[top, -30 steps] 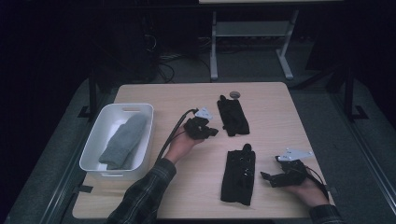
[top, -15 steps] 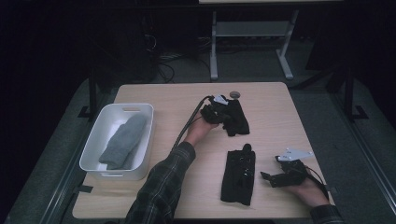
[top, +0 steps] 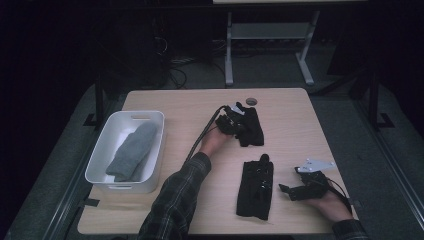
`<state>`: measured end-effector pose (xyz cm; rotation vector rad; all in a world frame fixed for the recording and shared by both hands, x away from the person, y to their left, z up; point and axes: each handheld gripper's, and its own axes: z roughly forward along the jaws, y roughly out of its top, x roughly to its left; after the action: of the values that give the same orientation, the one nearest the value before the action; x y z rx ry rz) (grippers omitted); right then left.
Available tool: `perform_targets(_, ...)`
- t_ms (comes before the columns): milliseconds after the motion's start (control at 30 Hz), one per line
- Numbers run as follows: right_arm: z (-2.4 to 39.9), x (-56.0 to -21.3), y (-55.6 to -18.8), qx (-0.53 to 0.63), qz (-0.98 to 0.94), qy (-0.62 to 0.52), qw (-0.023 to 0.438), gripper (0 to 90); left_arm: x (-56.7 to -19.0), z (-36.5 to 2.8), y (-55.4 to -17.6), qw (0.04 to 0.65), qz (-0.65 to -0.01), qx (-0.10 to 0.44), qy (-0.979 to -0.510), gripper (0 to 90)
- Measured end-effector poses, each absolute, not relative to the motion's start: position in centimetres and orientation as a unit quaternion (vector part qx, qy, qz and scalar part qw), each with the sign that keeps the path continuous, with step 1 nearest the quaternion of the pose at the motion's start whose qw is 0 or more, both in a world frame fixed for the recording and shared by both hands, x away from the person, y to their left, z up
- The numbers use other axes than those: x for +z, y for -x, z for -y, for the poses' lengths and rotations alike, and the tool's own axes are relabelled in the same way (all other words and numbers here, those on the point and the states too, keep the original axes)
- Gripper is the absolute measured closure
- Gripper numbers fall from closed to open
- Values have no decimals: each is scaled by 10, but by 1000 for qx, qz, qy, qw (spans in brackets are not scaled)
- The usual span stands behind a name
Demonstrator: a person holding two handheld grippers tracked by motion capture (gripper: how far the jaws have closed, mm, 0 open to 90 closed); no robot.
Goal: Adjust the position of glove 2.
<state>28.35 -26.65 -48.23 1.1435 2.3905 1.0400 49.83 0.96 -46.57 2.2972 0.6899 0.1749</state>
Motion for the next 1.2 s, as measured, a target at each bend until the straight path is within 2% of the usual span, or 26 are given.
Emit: perform_targets(1200,266,-482,-284,360,-831,-398,147,99,-460,-104,-408,346,-267,35,-899,896)
